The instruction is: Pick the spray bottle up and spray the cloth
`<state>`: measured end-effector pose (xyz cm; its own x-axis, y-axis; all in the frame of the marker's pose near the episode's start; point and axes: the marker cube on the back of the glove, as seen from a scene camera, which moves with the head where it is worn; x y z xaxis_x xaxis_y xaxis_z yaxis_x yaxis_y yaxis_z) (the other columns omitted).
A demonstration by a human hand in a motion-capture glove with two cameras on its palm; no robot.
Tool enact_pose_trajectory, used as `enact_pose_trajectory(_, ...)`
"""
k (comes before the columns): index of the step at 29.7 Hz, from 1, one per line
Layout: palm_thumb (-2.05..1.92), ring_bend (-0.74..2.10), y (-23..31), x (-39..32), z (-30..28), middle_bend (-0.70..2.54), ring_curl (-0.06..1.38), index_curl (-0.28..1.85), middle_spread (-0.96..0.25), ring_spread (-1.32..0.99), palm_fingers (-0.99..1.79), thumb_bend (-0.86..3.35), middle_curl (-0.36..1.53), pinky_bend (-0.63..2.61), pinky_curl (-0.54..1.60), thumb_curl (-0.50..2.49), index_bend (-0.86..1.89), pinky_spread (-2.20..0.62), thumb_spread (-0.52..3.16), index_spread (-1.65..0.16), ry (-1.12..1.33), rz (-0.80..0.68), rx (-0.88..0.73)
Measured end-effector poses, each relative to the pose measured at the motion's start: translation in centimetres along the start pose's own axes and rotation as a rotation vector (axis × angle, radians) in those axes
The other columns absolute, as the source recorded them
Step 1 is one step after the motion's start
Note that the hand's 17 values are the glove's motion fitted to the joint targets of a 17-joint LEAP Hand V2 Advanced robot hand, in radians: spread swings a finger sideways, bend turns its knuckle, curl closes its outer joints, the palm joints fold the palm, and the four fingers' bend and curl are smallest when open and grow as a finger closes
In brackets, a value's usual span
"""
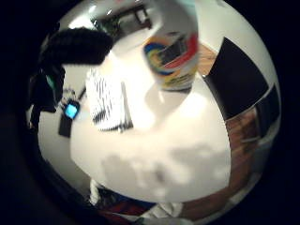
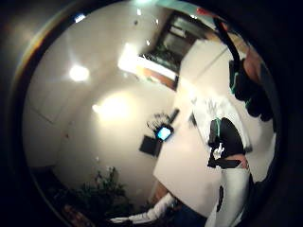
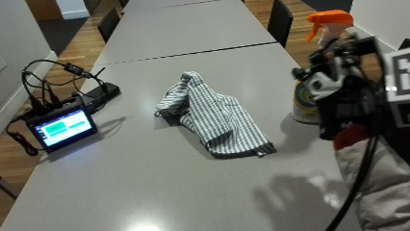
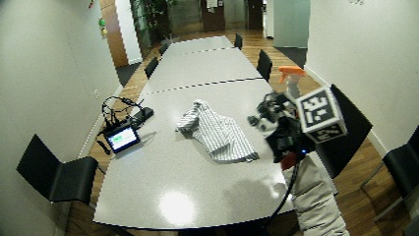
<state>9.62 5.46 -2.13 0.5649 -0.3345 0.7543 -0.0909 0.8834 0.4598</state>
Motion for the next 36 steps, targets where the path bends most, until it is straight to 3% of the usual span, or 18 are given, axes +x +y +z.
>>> enact_pose_trajectory(5,0.89,0.55,-2.0,7.0,-5.9,0.40,0.34,0.30,-0.11,-0.16,0.91,0.32,0.31,0.50,0.34,0.32,0.18,-0.24,0.75,-0.24,-0.142,0.146,0.309)
enact_pose_trajectory(8,0.85,0.44,-3.3,11.2,-6.8,0.44,0.35,0.36,-0.11,-0.17,0.50,0.28,0.34,0.24,0.29,0.32,0.24,-0.14,0.82,-0.28,-0.137,0.215,0.334)
enact_pose_trajectory(10,0.86,0.42,-3.8,13.2,-6.5,0.47,0.36,0.36,-0.11,-0.16,0.40,0.26,0.36,0.17,0.29,0.33,0.20,-0.08,0.83,-0.30,-0.148,0.250,0.297)
enact_pose_trajectory(13,0.88,0.42,-3.8,15.5,-5.7,0.49,0.33,0.33,-0.10,-0.16,0.43,0.23,0.37,0.12,0.23,0.34,0.15,-0.02,0.84,-0.31,-0.158,0.305,0.241)
enact_pose_trajectory(18,0.99,0.54,-3.2,17.7,-5.1,0.44,0.32,0.32,-0.14,-0.18,0.92,0.24,0.36,0.31,0.24,0.39,0.19,-0.08,0.79,-0.30,-0.129,0.370,0.237)
enact_pose_trajectory(21,1.03,0.52,-3.3,18.1,-5.1,0.41,0.34,0.34,-0.16,-0.19,0.96,0.23,0.37,0.39,0.29,0.42,0.17,-0.13,0.71,-0.30,-0.128,0.378,0.264)
enact_pose_trajectory(28,1.11,0.49,-4.9,14.4,-5.2,0.40,0.39,0.39,-0.15,-0.19,0.99,0.18,0.41,0.40,0.36,0.47,0.17,-0.16,0.57,-0.29,0.013,0.220,0.256)
enact_pose_trajectory(36,1.13,0.46,-8.4,3.1,-2.4,0.38,0.41,0.40,-0.13,-0.19,1.06,0.11,0.44,0.40,0.39,0.51,0.16,-0.20,0.46,-0.27,0.651,-0.087,0.080)
